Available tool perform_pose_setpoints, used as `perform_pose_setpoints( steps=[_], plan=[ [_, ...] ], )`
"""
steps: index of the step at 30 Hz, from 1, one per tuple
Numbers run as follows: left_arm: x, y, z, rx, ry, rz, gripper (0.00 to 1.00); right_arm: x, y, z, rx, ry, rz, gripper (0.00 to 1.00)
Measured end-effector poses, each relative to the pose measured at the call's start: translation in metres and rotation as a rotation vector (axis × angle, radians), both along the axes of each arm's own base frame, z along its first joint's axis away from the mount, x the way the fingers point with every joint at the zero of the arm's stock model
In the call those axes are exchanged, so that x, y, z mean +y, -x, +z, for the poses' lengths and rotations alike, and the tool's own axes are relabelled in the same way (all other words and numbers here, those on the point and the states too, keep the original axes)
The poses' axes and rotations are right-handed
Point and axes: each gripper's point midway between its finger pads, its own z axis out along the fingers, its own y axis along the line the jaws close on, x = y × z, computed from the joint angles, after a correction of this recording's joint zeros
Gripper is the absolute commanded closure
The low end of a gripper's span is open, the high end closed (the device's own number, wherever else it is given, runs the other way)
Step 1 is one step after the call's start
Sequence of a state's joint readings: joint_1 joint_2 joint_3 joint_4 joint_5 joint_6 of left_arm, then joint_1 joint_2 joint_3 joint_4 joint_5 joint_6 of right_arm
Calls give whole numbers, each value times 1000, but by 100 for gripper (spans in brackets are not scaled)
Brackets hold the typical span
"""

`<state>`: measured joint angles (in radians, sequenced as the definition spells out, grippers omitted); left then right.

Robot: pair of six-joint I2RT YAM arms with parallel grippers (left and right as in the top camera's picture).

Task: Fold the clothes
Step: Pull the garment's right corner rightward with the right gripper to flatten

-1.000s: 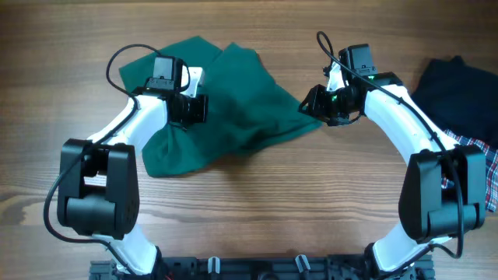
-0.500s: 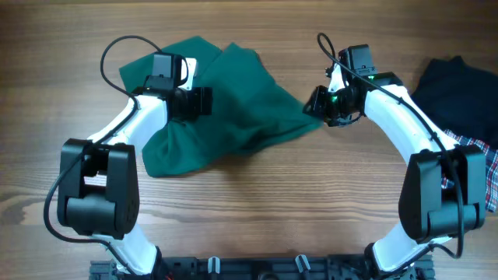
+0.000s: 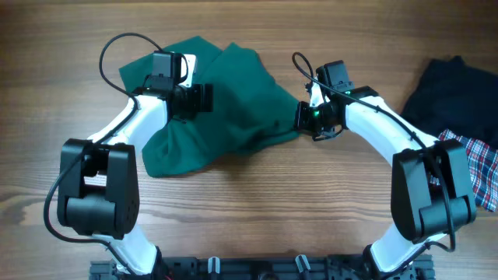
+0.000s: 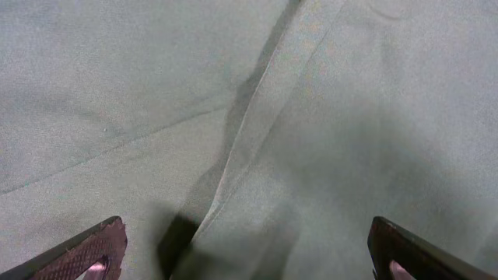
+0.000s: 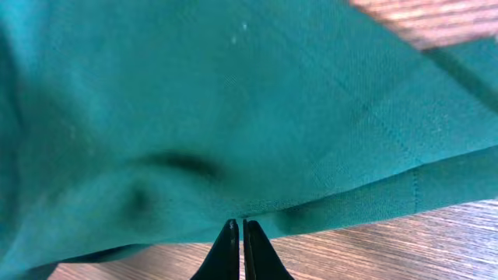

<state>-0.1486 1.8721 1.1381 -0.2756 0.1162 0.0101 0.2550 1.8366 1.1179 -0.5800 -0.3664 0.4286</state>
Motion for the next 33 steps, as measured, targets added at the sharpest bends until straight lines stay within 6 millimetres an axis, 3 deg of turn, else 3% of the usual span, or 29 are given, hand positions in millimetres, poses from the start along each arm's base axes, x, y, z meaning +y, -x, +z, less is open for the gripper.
perform_pose_setpoints(
  steps=[4, 13, 17, 21, 28, 33],
  plan=[
    [0, 0, 0, 0, 0, 0, 0, 8, -5, -3, -38, -55, 3, 96],
    [0, 0, 0, 1, 0, 0, 0, 52, 15, -11, -30, -149, 102, 96],
    [0, 3, -2, 14, -2, 0, 0, 55, 16, -28, -4, -144, 101, 96],
    [0, 3, -2, 15, -2, 0, 0, 58, 17, -32, 12, -169, 104, 96],
    [0, 3, -2, 15, -2, 0, 0, 42, 41, -35, 173, -89, 54, 96],
    [1, 3, -2, 16, -2, 0, 0, -4, 57, -33, 339, 48, -119, 96]
  ],
)
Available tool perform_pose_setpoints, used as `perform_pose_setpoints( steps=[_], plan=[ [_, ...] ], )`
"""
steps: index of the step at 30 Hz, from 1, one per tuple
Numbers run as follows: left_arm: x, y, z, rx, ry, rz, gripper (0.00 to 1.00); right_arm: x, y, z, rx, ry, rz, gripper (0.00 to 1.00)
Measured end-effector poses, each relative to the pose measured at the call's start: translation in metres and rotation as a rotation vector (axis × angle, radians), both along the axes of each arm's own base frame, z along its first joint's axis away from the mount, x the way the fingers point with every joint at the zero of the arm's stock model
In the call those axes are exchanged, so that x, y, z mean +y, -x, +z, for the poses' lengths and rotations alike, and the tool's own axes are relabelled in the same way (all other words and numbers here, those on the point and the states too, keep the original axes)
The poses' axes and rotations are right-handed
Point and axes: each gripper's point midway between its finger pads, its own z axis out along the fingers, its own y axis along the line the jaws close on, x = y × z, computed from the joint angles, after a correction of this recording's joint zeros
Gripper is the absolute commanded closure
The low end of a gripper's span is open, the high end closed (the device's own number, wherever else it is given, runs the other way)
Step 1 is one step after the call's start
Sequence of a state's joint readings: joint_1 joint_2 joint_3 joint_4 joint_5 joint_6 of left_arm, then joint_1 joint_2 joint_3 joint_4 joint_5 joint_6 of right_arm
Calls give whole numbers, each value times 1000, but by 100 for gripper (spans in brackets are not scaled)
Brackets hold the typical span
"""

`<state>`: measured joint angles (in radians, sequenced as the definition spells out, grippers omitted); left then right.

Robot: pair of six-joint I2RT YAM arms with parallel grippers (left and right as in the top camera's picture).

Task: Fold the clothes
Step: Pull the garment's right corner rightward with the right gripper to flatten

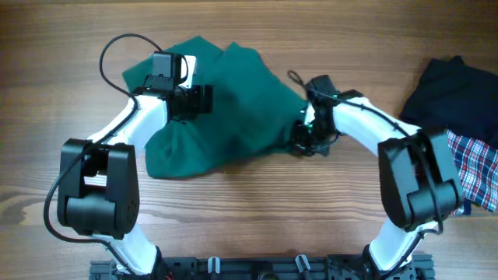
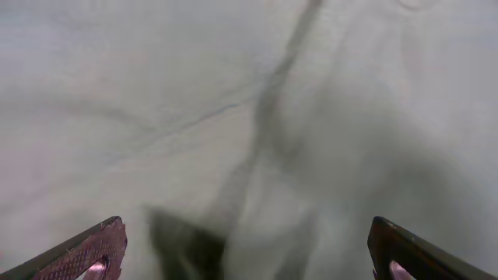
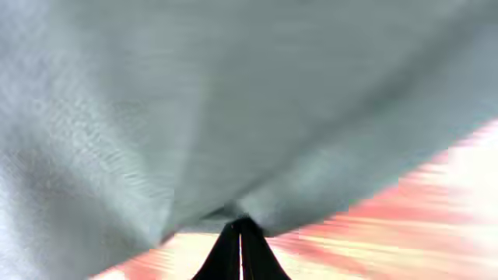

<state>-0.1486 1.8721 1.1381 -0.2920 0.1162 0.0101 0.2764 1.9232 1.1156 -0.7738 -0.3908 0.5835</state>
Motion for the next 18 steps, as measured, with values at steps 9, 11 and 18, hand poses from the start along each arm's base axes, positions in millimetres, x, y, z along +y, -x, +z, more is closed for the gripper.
perform_pose_setpoints(
  steps=[9, 11, 18],
  plan=[
    [0, 1, 0, 3, 0, 0, 0, -71, -9, 1, 71, 90, -261, 96],
    [0, 1, 0, 3, 0, 0, 0, -83, -7, 2, 77, 136, -293, 96],
    [0, 0, 2, -4, 1, 0, 0, -104, -16, 43, -89, 233, -320, 47]
  ],
)
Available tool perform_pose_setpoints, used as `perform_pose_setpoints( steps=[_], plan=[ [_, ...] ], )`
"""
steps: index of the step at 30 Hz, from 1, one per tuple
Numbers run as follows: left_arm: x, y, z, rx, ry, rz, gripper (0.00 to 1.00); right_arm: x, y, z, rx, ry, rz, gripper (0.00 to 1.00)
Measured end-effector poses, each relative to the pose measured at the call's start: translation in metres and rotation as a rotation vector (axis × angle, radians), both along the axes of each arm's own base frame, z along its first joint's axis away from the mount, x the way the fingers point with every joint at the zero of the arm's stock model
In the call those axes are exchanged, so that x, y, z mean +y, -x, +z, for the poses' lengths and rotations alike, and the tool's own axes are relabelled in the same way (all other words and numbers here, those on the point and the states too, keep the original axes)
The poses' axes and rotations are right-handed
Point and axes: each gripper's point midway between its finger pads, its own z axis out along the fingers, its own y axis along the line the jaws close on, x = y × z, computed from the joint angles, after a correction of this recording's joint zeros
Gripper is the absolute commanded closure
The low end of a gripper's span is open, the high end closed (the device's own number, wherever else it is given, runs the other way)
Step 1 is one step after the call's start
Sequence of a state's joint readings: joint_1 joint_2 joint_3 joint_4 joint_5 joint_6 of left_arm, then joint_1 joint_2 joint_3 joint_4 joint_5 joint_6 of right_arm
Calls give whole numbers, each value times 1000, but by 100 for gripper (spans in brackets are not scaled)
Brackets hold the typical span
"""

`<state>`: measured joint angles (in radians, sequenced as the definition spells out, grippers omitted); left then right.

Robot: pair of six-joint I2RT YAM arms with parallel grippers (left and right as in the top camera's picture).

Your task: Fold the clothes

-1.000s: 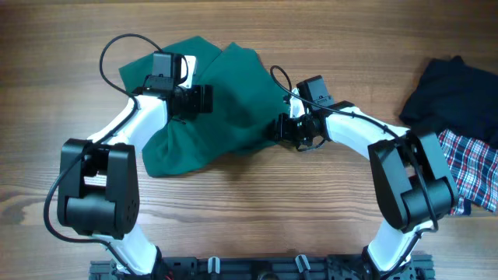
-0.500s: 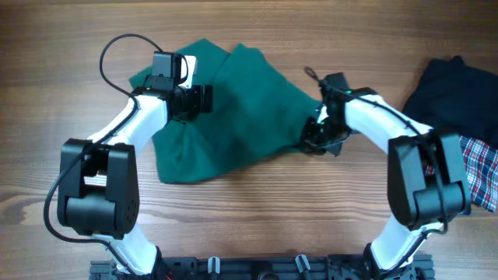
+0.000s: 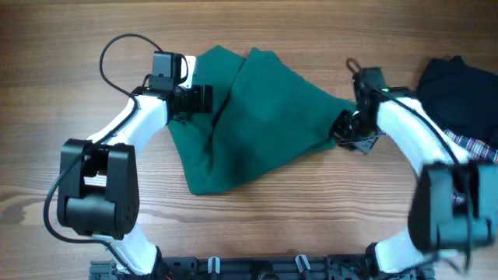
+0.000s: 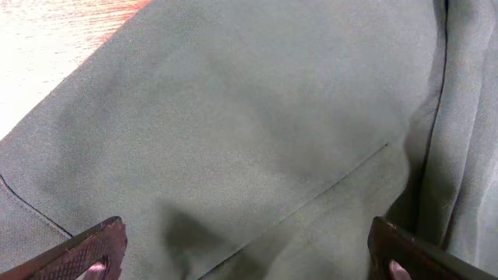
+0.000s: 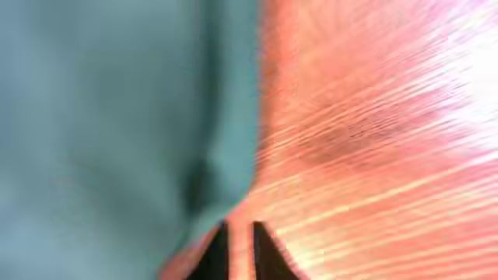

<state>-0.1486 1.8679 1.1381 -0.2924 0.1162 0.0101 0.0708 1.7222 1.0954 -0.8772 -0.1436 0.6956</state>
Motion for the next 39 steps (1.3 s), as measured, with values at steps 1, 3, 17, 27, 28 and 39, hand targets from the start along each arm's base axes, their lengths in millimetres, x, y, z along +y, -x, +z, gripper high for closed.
perform_pose_setpoints(
  steps=[1, 3, 17, 27, 28, 39],
  plan=[
    [0, -1, 5, -14, 2, 0, 0, -1, -5, 24, -83, 5, 3, 25],
    [-1, -6, 27, -68, 10, 0, 1, -2, -9, 52, -180, 3, 14, 11],
    [-14, 79, 30, 252, 130, 3, 96, 40, -39, 95, -437, -193, 251, 10],
    [-12, 138, 13, 525, 146, 120, 96, 44, -42, 98, -456, -215, 259, 10],
    [-13, 140, 10, 526, 148, 125, 96, 44, -43, 98, -460, -216, 260, 10],
    [-21, 167, -16, 599, 198, 137, 96, 46, -44, 100, -466, -227, 262, 10]
  ],
)
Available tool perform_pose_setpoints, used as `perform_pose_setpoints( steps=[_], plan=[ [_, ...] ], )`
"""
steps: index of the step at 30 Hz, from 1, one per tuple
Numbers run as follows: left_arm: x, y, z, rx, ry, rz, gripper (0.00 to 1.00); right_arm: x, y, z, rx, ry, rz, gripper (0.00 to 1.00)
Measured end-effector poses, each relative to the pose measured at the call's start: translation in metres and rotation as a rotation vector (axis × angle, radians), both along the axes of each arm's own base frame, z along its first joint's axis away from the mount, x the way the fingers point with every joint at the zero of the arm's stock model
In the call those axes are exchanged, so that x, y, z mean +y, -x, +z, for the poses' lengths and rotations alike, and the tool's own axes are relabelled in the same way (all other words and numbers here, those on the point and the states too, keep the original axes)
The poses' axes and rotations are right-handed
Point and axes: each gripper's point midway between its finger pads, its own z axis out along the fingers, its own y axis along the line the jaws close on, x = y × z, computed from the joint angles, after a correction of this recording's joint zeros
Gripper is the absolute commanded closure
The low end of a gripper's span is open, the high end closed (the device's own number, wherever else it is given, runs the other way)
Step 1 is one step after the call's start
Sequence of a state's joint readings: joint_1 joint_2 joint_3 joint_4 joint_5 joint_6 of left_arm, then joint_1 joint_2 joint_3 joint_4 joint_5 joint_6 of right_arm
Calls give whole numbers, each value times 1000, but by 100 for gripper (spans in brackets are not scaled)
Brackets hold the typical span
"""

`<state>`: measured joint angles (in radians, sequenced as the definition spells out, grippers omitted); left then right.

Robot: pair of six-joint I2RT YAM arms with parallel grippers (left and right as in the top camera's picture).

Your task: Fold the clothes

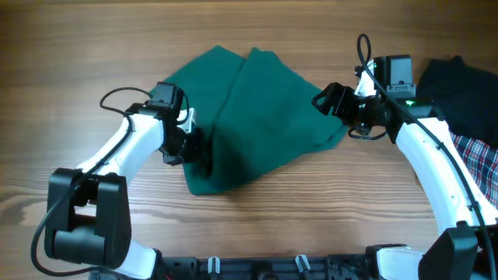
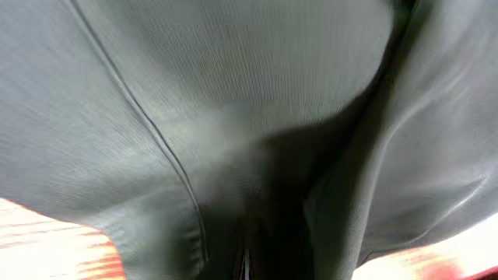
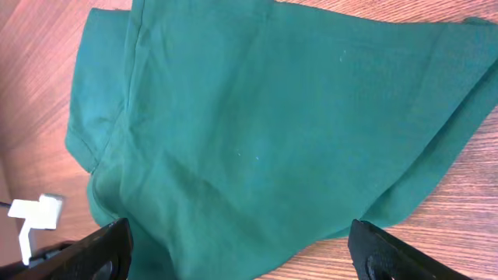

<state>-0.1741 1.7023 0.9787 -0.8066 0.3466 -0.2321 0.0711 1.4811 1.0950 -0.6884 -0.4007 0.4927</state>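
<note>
A dark green garment [image 1: 257,117] lies spread on the wooden table, with a fold line running down its left half. My left gripper [image 1: 191,148] is at the garment's lower left edge. In the left wrist view the cloth [image 2: 233,117] fills the frame, and the left gripper [image 2: 245,266] is shut on a dark bunch of it. My right gripper [image 1: 327,99] hovers open over the garment's right corner. In the right wrist view the garment [image 3: 257,132] lies below the right gripper [image 3: 241,253], with nothing between its fingers.
A dark navy garment [image 1: 455,82] and a red plaid one [image 1: 476,167] lie at the table's right edge, beside the right arm. Bare wood [image 1: 62,47] surrounds the green garment. The left arm's white tab [image 3: 35,211] shows at the right wrist view's lower left.
My left gripper was open at the garment's upper left edge; it is now shut on cloth at the lower left edge. My right gripper has let go of the right corner and stands open above it.
At first the garment lay bunched, my left gripper open on its upper left and my right gripper shut on its right edge. By 1.3 s ago the garment lay further right and flatter. Now the right gripper is open and the left holds the lower left edge.
</note>
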Motion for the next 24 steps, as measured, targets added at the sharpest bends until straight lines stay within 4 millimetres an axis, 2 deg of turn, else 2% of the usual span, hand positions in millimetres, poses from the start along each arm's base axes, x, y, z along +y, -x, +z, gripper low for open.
perform_pose_setpoints(
  steps=[7, 10, 18, 21, 24],
  plan=[
    [-30, 42, -15, 87, 2, -89, 96, 0, 0, 0, -2, -1, 1, 10],
    [-45, 53, -14, 105, 20, -139, 96, 1, 0, 0, -2, -3, 1, 11],
    [-68, 108, -6, 259, 28, -260, 96, 1, 0, 0, -2, -3, 1, 11],
    [-76, 114, -6, 254, 32, -302, 96, 1, -1, 1, -7, -3, 1, 10],
    [-83, 106, -4, 205, 54, -312, 96, 1, -5, 3, -24, -4, 1, 9]
  ],
)
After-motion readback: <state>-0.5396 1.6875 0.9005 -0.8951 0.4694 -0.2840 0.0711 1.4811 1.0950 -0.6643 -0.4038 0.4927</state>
